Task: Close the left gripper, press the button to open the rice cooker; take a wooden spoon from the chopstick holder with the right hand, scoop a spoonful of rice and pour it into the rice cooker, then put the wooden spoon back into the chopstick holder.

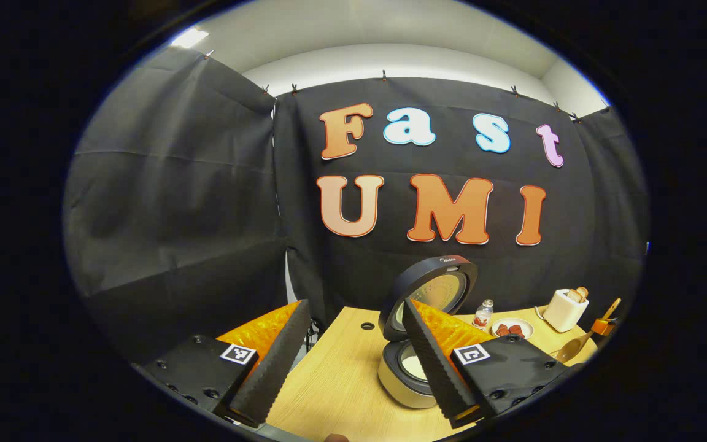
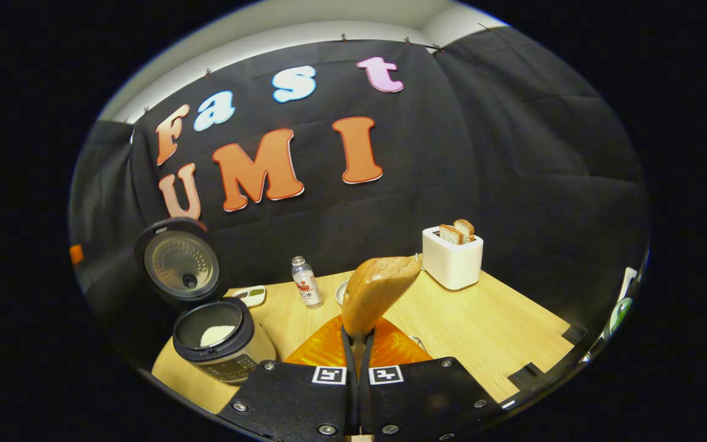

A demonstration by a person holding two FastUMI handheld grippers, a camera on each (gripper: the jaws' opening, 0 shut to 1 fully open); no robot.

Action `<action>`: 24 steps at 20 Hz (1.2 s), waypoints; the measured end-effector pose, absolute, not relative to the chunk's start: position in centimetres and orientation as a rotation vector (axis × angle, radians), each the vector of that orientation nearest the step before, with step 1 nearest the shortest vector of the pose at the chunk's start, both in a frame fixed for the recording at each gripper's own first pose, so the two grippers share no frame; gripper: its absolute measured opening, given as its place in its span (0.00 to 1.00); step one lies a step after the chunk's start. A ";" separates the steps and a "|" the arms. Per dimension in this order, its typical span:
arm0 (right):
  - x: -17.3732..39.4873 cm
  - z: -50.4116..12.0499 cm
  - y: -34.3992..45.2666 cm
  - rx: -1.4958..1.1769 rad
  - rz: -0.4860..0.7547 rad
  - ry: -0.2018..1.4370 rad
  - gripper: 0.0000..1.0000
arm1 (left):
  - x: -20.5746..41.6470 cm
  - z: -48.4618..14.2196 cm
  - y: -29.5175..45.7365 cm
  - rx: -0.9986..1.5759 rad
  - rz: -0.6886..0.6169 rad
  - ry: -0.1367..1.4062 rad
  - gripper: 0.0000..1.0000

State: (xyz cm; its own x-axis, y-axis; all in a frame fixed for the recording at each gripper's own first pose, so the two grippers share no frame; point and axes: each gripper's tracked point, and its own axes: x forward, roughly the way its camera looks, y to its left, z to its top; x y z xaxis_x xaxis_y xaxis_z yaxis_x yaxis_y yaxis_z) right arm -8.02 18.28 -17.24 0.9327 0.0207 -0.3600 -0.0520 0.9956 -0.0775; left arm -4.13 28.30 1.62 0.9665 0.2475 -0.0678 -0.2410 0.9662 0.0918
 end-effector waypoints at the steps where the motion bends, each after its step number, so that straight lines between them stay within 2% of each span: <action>1: -8.5 -18.6 19.0 -0.109 0.042 0.386 0.00 | -3.9 1.5 28.4 0.085 0.239 0.082 1.00; 7: -8.7 -26.0 19.8 -0.254 0.018 0.472 0.00 | -3.9 0.7 29.5 0.119 0.230 0.108 1.00; 15: -8.8 -30.6 19.5 -0.332 -0.046 0.496 0.00 | -4.2 -0.9 30.5 0.116 0.213 0.138 1.00; 20: -10.1 -32.6 23.7 -0.032 0.016 0.556 0.00 | -4.4 -1.5 31.6 0.093 0.232 0.150 1.00; 24: -10.3 -33.4 24.2 0.204 -0.013 0.590 0.00 | -4.0 -2.3 32.0 0.067 0.236 0.165 1.00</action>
State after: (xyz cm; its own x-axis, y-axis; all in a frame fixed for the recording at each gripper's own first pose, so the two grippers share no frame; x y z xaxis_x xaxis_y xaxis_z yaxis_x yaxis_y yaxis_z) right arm -10.32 24.25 -33.44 0.8316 0.0464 -0.5534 0.0701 0.9797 0.1876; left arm -4.04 32.00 -2.32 0.9588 0.2383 -0.1547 -0.2273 0.9700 0.0856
